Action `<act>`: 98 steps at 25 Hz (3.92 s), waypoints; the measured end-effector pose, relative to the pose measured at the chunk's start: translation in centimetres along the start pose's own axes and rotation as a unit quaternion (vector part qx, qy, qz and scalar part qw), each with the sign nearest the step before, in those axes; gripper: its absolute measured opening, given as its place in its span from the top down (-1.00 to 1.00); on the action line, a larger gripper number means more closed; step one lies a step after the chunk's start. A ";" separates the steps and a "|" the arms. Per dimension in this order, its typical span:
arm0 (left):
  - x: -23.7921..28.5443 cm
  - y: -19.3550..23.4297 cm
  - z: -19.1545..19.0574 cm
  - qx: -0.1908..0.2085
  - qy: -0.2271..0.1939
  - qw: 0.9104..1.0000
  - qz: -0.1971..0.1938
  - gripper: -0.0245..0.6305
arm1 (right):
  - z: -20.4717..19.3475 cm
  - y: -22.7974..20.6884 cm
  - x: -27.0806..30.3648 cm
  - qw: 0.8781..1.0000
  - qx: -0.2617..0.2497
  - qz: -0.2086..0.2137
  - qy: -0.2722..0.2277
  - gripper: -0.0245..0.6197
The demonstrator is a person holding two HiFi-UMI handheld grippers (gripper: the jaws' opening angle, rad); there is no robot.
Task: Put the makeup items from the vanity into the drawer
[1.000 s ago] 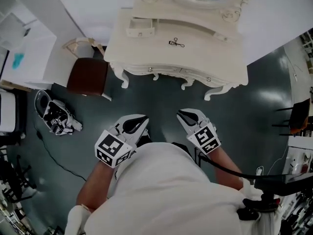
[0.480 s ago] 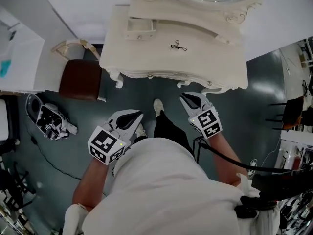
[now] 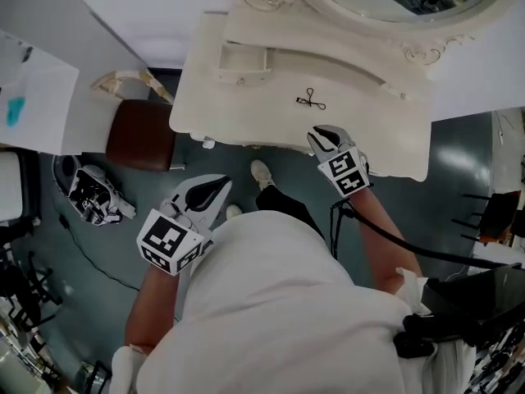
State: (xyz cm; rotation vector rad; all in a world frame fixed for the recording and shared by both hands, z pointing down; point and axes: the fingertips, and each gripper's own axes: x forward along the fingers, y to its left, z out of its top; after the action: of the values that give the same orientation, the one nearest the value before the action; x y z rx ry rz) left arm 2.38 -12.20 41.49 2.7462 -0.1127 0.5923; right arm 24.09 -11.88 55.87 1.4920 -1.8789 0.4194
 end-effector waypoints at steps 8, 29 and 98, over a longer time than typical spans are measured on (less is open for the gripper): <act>4.6 3.4 4.2 -0.011 -0.005 0.999 0.039 0.92 | -1.1 -6.6 7.0 0.998 -0.047 0.026 0.037 0.65; 8.4 6.6 6.8 -0.028 -0.009 0.996 0.089 0.92 | -2.7 -9.2 13.0 0.989 -0.108 0.070 0.068 0.86; 0.4 10.9 3.0 -0.140 -0.054 0.960 0.235 0.92 | 16.0 -2.6 28.1 0.941 -0.212 0.234 0.125 0.87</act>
State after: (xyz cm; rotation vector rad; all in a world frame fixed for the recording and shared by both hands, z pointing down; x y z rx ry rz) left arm 2.35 -23.52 42.37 2.4726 -0.8259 0.4940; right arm 18.75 -42.99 63.45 0.6725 -1.9506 0.3664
